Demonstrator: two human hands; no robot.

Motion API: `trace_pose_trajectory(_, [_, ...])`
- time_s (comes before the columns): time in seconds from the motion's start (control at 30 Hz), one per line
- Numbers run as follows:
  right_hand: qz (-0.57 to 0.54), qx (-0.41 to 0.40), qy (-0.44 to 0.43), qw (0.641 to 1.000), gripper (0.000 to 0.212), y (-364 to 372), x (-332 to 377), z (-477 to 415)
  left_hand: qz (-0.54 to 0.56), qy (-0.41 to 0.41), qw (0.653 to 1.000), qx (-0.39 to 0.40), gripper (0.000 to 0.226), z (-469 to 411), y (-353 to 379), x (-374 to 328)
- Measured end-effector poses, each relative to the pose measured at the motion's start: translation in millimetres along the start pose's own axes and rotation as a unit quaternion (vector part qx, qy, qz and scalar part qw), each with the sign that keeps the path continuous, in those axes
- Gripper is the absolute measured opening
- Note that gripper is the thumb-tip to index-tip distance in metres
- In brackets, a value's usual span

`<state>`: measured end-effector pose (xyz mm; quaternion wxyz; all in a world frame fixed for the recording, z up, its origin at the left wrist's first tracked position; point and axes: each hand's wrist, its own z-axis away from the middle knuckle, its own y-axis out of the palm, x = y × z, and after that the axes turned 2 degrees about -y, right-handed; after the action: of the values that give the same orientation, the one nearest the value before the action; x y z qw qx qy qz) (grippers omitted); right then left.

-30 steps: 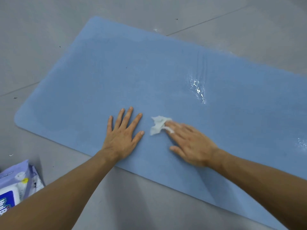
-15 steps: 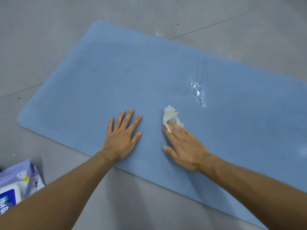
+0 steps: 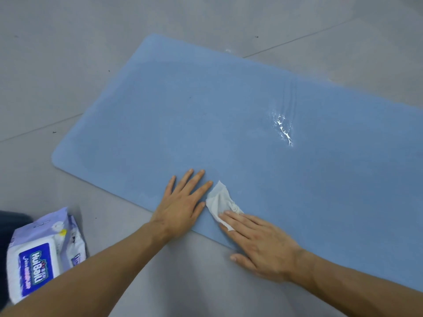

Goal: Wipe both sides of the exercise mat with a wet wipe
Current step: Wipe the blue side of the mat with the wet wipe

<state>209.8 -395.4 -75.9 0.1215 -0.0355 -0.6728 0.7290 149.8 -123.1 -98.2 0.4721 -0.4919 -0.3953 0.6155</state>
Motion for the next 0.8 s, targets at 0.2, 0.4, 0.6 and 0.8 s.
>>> trace_pose_trajectory(0.2, [-0.019, 0.037, 0.091, 0.995, 0.078, -13, -21, 3, -0.008, 0.075, 0.997, 0.032, 0.063, 21, -3, -5])
trace_pose_trajectory(0.4, [-0.006, 0.036, 0.105, 0.994, 0.097, -11, 1, 7, -0.054, 0.144, 0.983, 0.099, 0.083, 29, -15, -6])
trace_pose_trajectory(0.6, [-0.027, 0.026, 0.1, 0.994, 0.084, -12, 3, 3, -0.11, 0.185, 0.975, 0.058, 0.069, 23, -14, 3])
trace_pose_trajectory(0.8, [0.003, -0.015, 0.077, 0.997, 0.052, -11, 16, -3, -0.129, 0.212, 0.967, 0.055, 0.071, 24, -23, 5])
